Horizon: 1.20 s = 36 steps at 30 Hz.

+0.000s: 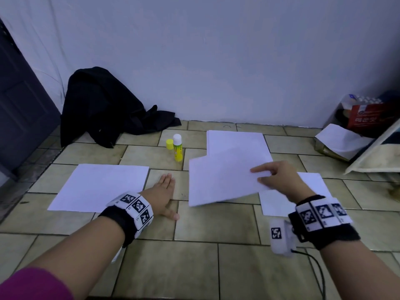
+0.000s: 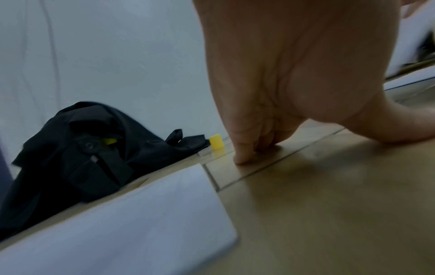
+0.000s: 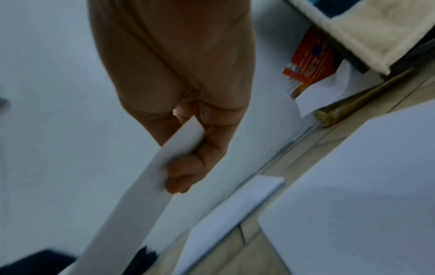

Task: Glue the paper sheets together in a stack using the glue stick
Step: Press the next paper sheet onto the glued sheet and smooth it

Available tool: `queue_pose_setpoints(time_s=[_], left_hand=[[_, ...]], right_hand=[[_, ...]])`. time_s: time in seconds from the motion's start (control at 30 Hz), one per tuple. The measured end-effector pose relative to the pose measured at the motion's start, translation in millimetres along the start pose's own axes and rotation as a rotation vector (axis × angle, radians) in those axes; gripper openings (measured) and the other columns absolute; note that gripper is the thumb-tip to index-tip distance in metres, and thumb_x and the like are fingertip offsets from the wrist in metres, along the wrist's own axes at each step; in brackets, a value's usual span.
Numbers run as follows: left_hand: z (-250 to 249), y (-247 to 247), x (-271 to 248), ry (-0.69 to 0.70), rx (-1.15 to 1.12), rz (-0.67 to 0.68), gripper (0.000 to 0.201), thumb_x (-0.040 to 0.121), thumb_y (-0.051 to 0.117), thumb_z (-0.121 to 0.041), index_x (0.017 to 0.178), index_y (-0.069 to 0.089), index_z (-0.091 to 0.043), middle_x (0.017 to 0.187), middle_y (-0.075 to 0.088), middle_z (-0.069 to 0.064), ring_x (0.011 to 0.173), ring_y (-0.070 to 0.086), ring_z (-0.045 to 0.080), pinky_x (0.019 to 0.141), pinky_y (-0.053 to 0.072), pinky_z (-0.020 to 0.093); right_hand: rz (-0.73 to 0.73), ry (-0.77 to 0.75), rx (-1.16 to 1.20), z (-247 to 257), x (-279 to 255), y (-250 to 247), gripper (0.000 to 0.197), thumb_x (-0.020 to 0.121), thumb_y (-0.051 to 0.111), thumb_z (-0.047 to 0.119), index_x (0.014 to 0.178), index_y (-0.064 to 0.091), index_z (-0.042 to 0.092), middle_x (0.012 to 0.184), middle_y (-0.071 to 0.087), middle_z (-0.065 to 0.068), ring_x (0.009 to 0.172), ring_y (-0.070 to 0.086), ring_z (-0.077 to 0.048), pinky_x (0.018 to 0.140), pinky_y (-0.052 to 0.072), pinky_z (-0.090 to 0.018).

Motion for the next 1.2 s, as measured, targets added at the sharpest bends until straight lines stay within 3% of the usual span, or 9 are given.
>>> queue_pose_setpoints(time_s=[0.07, 0.13, 0.2, 0.27, 0.4, 0.63, 0.8, 1.03, 1.2], left_hand=[[-4, -5, 1, -0.032, 0.055, 0.013, 0.120, 0.083, 0.064, -0.055, 0.147, -0.019, 0.003, 0.155, -0.024, 0.019, 0.145, -0.020, 0.031, 0.121, 0.002, 0.040], [-9, -10, 3, -0.063, 0.089, 0.040, 0.123, 0.080, 0.069, -0.053, 0.147, -0.020, 0.000, 0.155, -0.022, 0.021, 0.145, -0.017, 0.034, 0.120, 0.007, 0.044], [-14, -16, 6, -0.089, 0.110, 0.064, 0.129, 0.076, 0.075, -0.049, 0.147, -0.025, -0.009, 0.156, -0.020, 0.022, 0.146, -0.013, 0.035, 0.119, 0.013, 0.050], [-21, -22, 7, -0.118, 0.169, 0.091, 0.133, 0.073, 0.079, -0.048, 0.147, -0.027, -0.019, 0.157, -0.013, 0.024, 0.147, -0.006, 0.038, 0.116, 0.020, 0.053], [-33, -30, 7, -0.118, 0.279, 0.102, 0.133, 0.071, 0.081, -0.048, 0.149, -0.024, -0.025, 0.156, 0.006, 0.027, 0.145, 0.007, 0.041, 0.111, 0.027, 0.050], [-29, -30, 11, -0.102, 0.282, 0.086, 0.134, 0.069, 0.081, -0.050, 0.149, -0.023, -0.026, 0.152, 0.023, 0.027, 0.145, 0.010, 0.040, 0.111, 0.027, 0.049], [-26, -24, 15, -0.131, 0.200, 0.107, 0.135, 0.068, 0.083, -0.043, 0.148, -0.026, -0.031, 0.156, -0.006, 0.029, 0.146, -0.001, 0.041, 0.110, 0.028, 0.052], [-24, -22, 18, -0.103, 0.152, 0.089, 0.135, 0.069, 0.084, -0.038, 0.148, -0.024, -0.030, 0.154, -0.010, 0.033, 0.145, -0.006, 0.043, 0.112, 0.025, 0.050], [-21, -18, 25, -0.111, 0.118, 0.089, 0.138, 0.066, 0.087, -0.037, 0.147, -0.025, -0.032, 0.153, -0.014, 0.032, 0.144, -0.011, 0.044, 0.113, 0.024, 0.052]], right_hand=[[-0.078, -0.011, 0.060, 0, 11, -22, 0.031, 0.085, 0.058, -0.009, 0.107, 0.070, 0.009, 0.082, 0.060, -0.004, 0.061, 0.047, -0.013, 0.056, 0.042, -0.013], [-0.161, -0.022, 0.115, -2, 26, -38, 0.034, 0.087, 0.055, -0.010, 0.113, 0.068, 0.010, 0.092, 0.062, -0.007, 0.057, 0.052, -0.005, 0.058, 0.045, -0.014], [-0.240, -0.013, 0.141, -1, 45, -47, 0.035, 0.088, 0.054, -0.009, 0.115, 0.067, 0.009, 0.080, 0.059, -0.003, 0.045, 0.048, 0.002, 0.051, 0.042, -0.008], [-0.276, 0.015, 0.116, -2, 65, -48, 0.033, 0.089, 0.054, -0.007, 0.115, 0.067, 0.009, 0.069, 0.055, -0.002, 0.048, 0.046, -0.005, 0.051, 0.041, -0.011], [-0.243, 0.100, -0.046, -9, 100, -38, 0.033, 0.091, 0.052, -0.003, 0.110, 0.068, 0.019, 0.079, 0.058, -0.006, 0.057, 0.046, -0.013, 0.049, 0.038, -0.012], [-0.151, 0.134, -0.200, -22, 141, -18, 0.038, 0.092, 0.046, -0.004, 0.118, 0.067, 0.014, 0.114, 0.063, -0.012, 0.072, 0.051, -0.019, 0.047, 0.034, -0.009], [-0.139, 0.158, -0.229, -35, 156, -10, 0.044, 0.090, 0.038, -0.008, 0.115, 0.068, 0.012, 0.126, 0.060, -0.012, 0.070, 0.049, -0.019, 0.049, 0.035, -0.012], [-0.096, 0.291, -0.202, -58, 165, -6, 0.040, 0.093, 0.040, -0.006, 0.122, 0.063, 0.009, 0.131, 0.056, -0.014, 0.111, 0.057, -0.033, 0.091, 0.041, -0.027], [-0.068, 0.242, -0.310, -62, 168, 2, 0.041, 0.090, 0.041, -0.006, 0.118, 0.065, 0.012, 0.131, 0.055, -0.011, 0.112, 0.056, -0.030, 0.081, 0.038, -0.023]])
Point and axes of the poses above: each hand's wrist, its own x-axis towards the middle knuckle, its own y-axis out of the palm, z = x × y, the point moved 5 cm from there along x, towards the middle knuckle
